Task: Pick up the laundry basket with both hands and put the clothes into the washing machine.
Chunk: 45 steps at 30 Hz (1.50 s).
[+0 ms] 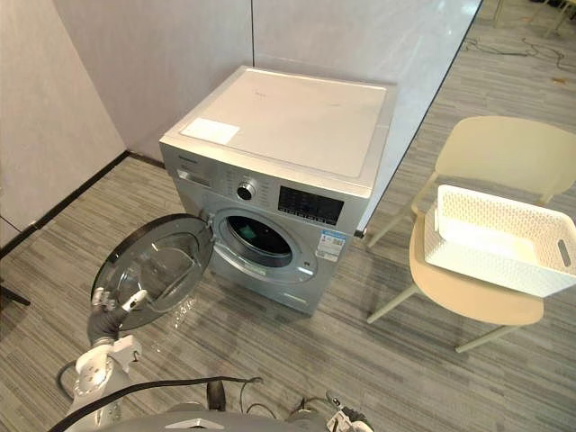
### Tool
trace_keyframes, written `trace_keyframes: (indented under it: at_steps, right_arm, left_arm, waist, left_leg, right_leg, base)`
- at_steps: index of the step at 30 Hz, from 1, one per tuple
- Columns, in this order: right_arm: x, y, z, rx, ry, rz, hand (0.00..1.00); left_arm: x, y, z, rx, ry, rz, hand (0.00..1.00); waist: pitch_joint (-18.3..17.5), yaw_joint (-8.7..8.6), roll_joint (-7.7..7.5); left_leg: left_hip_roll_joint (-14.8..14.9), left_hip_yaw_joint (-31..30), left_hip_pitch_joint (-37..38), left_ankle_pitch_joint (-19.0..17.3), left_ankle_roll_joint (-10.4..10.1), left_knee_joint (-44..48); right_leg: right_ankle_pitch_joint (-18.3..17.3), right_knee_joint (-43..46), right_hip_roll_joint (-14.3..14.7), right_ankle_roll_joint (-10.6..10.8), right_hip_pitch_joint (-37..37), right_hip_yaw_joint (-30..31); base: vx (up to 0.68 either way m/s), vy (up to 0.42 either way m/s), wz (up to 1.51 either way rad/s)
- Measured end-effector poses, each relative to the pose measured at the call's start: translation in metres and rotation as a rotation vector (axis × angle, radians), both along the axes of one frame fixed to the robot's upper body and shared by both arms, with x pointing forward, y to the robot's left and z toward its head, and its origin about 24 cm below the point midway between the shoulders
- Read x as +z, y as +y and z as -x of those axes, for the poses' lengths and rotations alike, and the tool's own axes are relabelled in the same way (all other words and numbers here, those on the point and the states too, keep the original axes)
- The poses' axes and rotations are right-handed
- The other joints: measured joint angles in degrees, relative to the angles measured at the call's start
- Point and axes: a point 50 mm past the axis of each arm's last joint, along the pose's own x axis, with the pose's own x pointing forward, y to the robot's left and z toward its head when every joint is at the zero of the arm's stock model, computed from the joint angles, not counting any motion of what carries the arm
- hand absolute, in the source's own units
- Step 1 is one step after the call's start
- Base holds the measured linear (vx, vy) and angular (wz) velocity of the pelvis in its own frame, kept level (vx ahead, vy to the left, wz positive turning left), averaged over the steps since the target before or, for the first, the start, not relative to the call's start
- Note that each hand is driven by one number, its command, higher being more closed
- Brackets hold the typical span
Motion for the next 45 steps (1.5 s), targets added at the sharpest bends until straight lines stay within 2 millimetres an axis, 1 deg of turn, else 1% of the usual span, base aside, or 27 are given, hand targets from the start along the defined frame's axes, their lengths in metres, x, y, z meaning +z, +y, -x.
trace_keyframes:
  at_steps: [2,4,5,9,12,14,15,17,18,19,20,21,23,24,25,27,28,30,31,32,33,35,36,39,41,43,45]
  right_arm:
    - [-0.001,0.002,0.004,0.021,0.011,-0.005,0.00]
    - [-0.002,0.003,0.005,0.030,0.012,-0.009,0.00]
    - [-0.002,0.005,0.004,0.054,0.010,-0.008,0.00]
    - [-0.002,0.009,0.003,0.100,0.008,-0.014,0.00]
    - [-0.002,0.009,0.001,0.124,-0.004,-0.023,0.00]
    - [-0.001,0.008,0.000,0.156,0.003,-0.012,0.00]
    - [-0.001,0.008,0.000,0.157,0.003,-0.012,0.00]
    - [-0.001,0.007,-0.001,0.141,-0.006,-0.019,0.00]
    - [-0.001,0.008,-0.002,0.140,-0.004,-0.024,0.00]
    - [-0.001,0.010,-0.003,0.144,0.001,-0.030,0.00]
    - [-0.001,0.010,-0.004,0.150,0.000,-0.028,0.00]
    - [-0.001,0.009,-0.008,0.136,-0.008,-0.024,0.00]
    - [0.001,0.007,-0.013,0.123,-0.023,-0.022,0.00]
    - [0.002,0.006,-0.019,0.119,-0.038,-0.021,0.00]
    - [0.004,0.006,-0.026,0.114,-0.057,-0.019,0.00]
    - [0.006,0.004,-0.034,0.102,-0.079,-0.017,0.00]
    - [0.007,0.003,-0.040,0.083,-0.098,-0.021,0.00]
    - [0.009,0.002,-0.046,0.076,-0.117,-0.018,0.00]
    - [0.011,0.000,-0.052,0.066,-0.133,-0.018,0.00]
    - [0.012,-0.001,-0.054,0.059,-0.137,-0.021,0.00]
    - [0.012,-0.001,-0.056,0.060,-0.140,-0.022,0.00]
    - [0.015,0.001,-0.066,0.046,-0.175,-0.032,0.00]
    - [0.016,0.001,-0.069,0.050,-0.184,-0.032,0.00]
    - [0.026,0.006,-0.090,0.099,-0.260,-0.022,0.00]
    - [0.033,0.007,-0.101,0.122,-0.313,-0.002,0.00]
    - [0.038,0.011,-0.110,0.146,-0.353,-0.001,0.00]
    - [0.040,0.012,-0.113,0.169,-0.365,0.009,0.00]
  left_arm:
    - [0.021,0.008,0.000,0.025,-0.077,-0.082,0.00]
    - [0.029,0.014,0.000,0.054,-0.106,-0.119,0.00]
    - [0.031,0.019,0.001,0.079,-0.115,-0.132,0.00]
    - [0.034,0.026,-0.001,0.124,-0.121,-0.147,0.00]
    - [0.020,0.037,-0.003,0.152,-0.064,-0.139,0.00]
    - [0.007,0.055,-0.005,0.178,0.013,-0.157,0.00]
    - [0.005,0.060,-0.006,0.186,0.030,-0.164,0.00]
    - [0.001,0.087,-0.009,0.233,0.094,-0.212,0.00]
    - [0.001,0.095,-0.010,0.250,0.107,-0.225,0.00]
    - [0.002,0.111,-0.009,0.294,0.133,-0.240,0.00]
    - [0.001,0.119,-0.009,0.316,0.150,-0.247,0.00]
    - [0.001,0.137,-0.009,0.358,0.190,-0.259,0.00]
    - [0.002,0.154,-0.013,0.392,0.224,-0.260,0.00]
    - [0.004,0.169,-0.014,0.428,0.251,-0.261,0.00]
    - [0.010,0.185,-0.015,0.468,0.263,-0.260,0.00]
    - [0.023,0.202,-0.022,0.498,0.264,-0.267,0.00]
    - [0.036,0.217,-0.024,0.531,0.258,-0.277,0.00]
    - [0.050,0.230,-0.027,0.570,0.237,-0.270,0.00]
    - [0.062,0.237,-0.031,0.590,0.213,-0.270,0.00]
    - [0.075,0.243,-0.036,0.600,0.188,-0.278,0.00]
    - [0.081,0.245,-0.038,0.606,0.173,-0.282,0.00]
    - [0.106,0.253,-0.048,0.625,0.118,-0.288,0.00]
    - [0.113,0.256,-0.050,0.631,0.104,-0.291,0.00]
    - [0.154,0.264,-0.061,0.652,0.006,-0.304,0.00]
    - [0.162,0.261,-0.070,0.629,-0.005,-0.314,0.00]
    - [0.158,0.256,-0.077,0.594,0.025,-0.318,0.00]
    - [0.152,0.253,-0.079,0.575,0.056,-0.319,0.00]
  waist:
    - [-1.16,0.39,-0.35]
    - [-1.40,0.47,-0.53]
    - [-1.48,0.43,-0.67]
    - [-1.89,0.45,-1.39]
    - [-2.01,0.43,-1.41]
    - [-2.29,0.34,-1.60]
    - [-2.40,0.32,-1.76]
    - [-2.24,0.44,-2.35]
    - [-2.22,0.45,-2.61]
    - [-1.99,0.63,-3.19]
    - [-1.87,0.67,-3.50]
    - [-1.23,0.49,-4.04]
    - [0.21,0.53,-4.67]
    - [0.93,0.68,-5.42]
    - [1.46,0.62,-6.27]
    - [3.36,0.70,-7.34]
    - [4.42,0.96,-8.62]
    - [5.63,1.34,-9.33]
    - [6.53,1.34,-10.38]
    - [7.01,1.42,-10.96]
    - [7.36,1.45,-11.24]
    - [10.22,1.69,-12.23]
    - [10.83,1.72,-12.68]
    - [14.56,2.26,-15.49]
    - [16.55,2.28,-16.29]
    - [18.05,2.33,-17.25]
    - [19.04,2.80,-17.57]
  left_leg:
    - [-0.36,-0.19,-0.09,0.57,0.04,0.01]
    - [-0.57,-0.29,-0.03,0.73,0.40,0.04]
    - [-0.72,-0.72,-0.04,1.26,1.16,0.20]
    - [-0.46,-1.33,-0.28,1.25,1.13,0.25]
    - [0.07,-0.93,-0.68,0.67,0.50,0.00]
    - [0.71,-0.27,-1.88,0.72,0.45,0.00]
    - [0.92,0.00,-2.29,0.74,0.40,0.00]
    - [1.83,0.60,-4.06,0.90,0.23,-0.01]
    - [2.08,1.02,-4.46,0.92,0.21,-0.01]
    - [2.57,1.84,-5.16,0.93,0.17,-0.01]
    - [2.81,2.01,-5.48,0.98,0.08,-0.01]
    - [3.21,2.44,-6.28,1.15,-0.19,0.00]
    - [3.49,2.92,-6.45,1.17,-0.26,0.01]
    - [3.72,3.25,-6.97,1.18,-0.42,0.01]
    - [3.91,3.51,-8.01,1.52,-0.24,0.13]
    - [4.06,3.51,-8.26,1.70,-0.40,0.37]
    - [4.28,4.07,-8.71,1.71,-0.44,0.38]
    - [4.39,4.74,-9.21,1.70,-0.44,0.40]
    - [4.38,4.80,-9.60,1.71,-0.44,0.41]
    - [4.43,4.83,-10.81,1.72,-0.42,0.42]
    - [4.50,4.85,-11.33,1.75,-0.37,0.43]
    - [5.07,4.96,-12.25,1.88,-0.24,0.48]
    - [5.29,5.03,-12.82,1.83,-0.22,0.98]
    - [7.24,4.65,-17.72,-0.12,-0.04,6.56]
    - [7.83,3.79,-19.32,-0.62,-0.02,8.25]
    - [8.08,3.18,-20.64,-1.18,-0.17,9.64]
    - [8.40,3.13,-21.43,-1.49,-0.28,10.36]
  right_leg:
    - [0.16,-0.31,-0.17,-0.22,0.06,-0.51]
    - [0.29,-0.14,-0.13,-0.01,0.61,-0.72]
    - [0.38,-0.10,-0.19,0.12,0.78,-1.19]
    - [-0.28,0.41,-0.16,-0.13,0.86,-2.17]
    - [-0.59,0.47,0.22,-0.17,0.11,-2.11]
    - [-1.12,0.35,0.68,-0.85,-1.54,-1.61]
    - [-1.04,0.36,0.85,-0.96,-2.15,-1.37]
    - [-0.60,-0.04,1.83,-1.54,-4.31,-0.31]
    - [-0.41,-0.29,2.07,-1.64,-4.86,-0.05]
    - [0.11,-0.99,2.60,-1.90,-5.76,0.68]
    - [0.37,-1.37,2.94,-1.99,-6.23,1.31]
    - [1.22,-2.35,3.42,-2.04,-6.63,1.50]
    - [2.01,-3.24,3.91,-1.96,-6.63,2.06]
    - [2.39,-3.66,4.24,-2.10,-7.55,2.87]
    - [2.98,-3.92,4.55,-2.37,-8.52,3.07]
    - [3.24,-4.31,4.94,-2.55,-8.68,3.42]
    - [3.47,-4.67,5.20,-2.76,-9.35,4.02]
    - [3.92,-5.09,5.31,-3.03,-10.09,4.53]
    - [4.19,-5.26,5.47,-3.21,-10.44,4.79]
    - [4.56,-5.42,5.77,-3.30,-11.61,5.04]
    - [4.96,-5.50,5.87,-3.32,-12.19,5.51]
    - [6.87,-5.74,6.43,-3.16,-13.24,7.50]
    - [7.41,-5.74,6.62,-3.13,-13.72,7.73]
    - [10.58,-5.76,7.41,-2.90,-16.51,9.10]
    - [11.54,-5.82,7.82,-2.86,-17.07,9.09]
    - [11.53,-5.81,7.91,-2.87,-17.55,9.05]
    - [11.52,-5.80,8.01,-2.89,-18.01,9.04]
  base:
    - [0.13,0.004,0.11]
    - [0.13,-0.009,0.06]
    - [0.12,-0.018,0.13]
    - [0.06,-0.022,0.12]
    - [-0.01,-0.005,-0.03]
    - [-0.02,-0.022,-0.17]
    - [0.00,-0.041,-0.22]
    - [0.00,-0.044,-0.25]
    - [0.01,-0.038,-0.35]
    - [0.02,-0.028,-0.34]
    - [0.07,-0.044,-0.39]
    - [0.07,-0.036,-0.25]
    - [0.05,-0.025,-0.22]
    - [0.04,-0.020,-0.31]
    - [0.05,-0.019,-0.24]
    - [0.07,-0.018,-0.13]
    - [0.05,-0.015,-0.18]
    - [0.05,-0.009,-0.21]
    - [0.05,-0.010,-0.15]
    - [0.02,-0.006,-0.10]
    - [0.01,0.006,-0.10]
    - [-0.01,0.027,-0.11]
    - [-0.05,0.025,-0.15]
    - [-0.05,0.018,-0.14]
    - [-0.07,0.022,0.05]
    - [-0.09,0.026,0.06]
    - [-0.07,0.008,-0.03]
